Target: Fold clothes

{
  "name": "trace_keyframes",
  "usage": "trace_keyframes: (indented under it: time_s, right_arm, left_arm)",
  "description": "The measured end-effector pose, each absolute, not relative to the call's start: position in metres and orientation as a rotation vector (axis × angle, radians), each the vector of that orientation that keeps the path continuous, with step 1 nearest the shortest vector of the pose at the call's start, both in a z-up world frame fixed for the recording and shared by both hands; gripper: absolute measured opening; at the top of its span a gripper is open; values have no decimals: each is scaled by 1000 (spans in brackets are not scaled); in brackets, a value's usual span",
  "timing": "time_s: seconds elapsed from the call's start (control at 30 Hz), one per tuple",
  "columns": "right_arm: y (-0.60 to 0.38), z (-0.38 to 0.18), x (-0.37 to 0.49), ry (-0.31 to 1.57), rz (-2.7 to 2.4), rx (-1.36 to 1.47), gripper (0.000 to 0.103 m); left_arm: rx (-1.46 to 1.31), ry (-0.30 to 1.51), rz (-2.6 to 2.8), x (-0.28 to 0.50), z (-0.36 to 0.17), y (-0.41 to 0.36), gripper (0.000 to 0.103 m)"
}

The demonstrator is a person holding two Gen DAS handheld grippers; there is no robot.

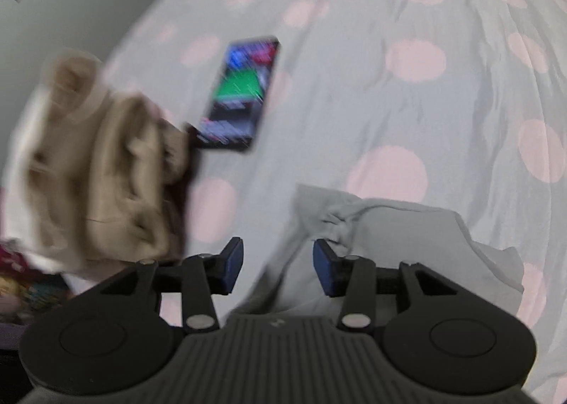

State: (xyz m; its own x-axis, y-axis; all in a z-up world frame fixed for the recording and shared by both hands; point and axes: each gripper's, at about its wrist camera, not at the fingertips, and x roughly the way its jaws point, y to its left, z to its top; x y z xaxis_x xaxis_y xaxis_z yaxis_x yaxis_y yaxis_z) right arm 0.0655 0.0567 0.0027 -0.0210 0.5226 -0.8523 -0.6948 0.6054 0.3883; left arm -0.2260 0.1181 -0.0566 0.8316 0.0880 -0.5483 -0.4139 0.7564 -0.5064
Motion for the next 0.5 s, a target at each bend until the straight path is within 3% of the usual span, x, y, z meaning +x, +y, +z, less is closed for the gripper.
trace_keyframes:
  time_s: [0.07, 0.1, 0.13, 0.2, 0.47, 0.5]
  right_arm:
    - [36, 20, 64, 1220, 993, -139, 47]
    - [24, 26, 63, 1197, 994, -143, 48]
    - [12, 29, 62, 1173, 984, -159, 50]
    - [-14, 32, 62, 1125, 960, -197, 54]
    - [-114, 3, 81, 1144, 862, -164, 55]
    - [-118, -2, 81, 1147, 861, -160, 55]
  left_arm:
    - [-547, 475, 296, -228, -39, 113, 24]
    - [-490, 444, 267, -224, -30, 111, 31]
    - [-438, 413, 230, -219, -22, 110, 47]
    - [-335, 455, 140, -195, -13, 105, 55]
    - [140, 670, 108, -122, -33, 63, 50]
    - [83, 700, 115, -120, -41, 71, 37]
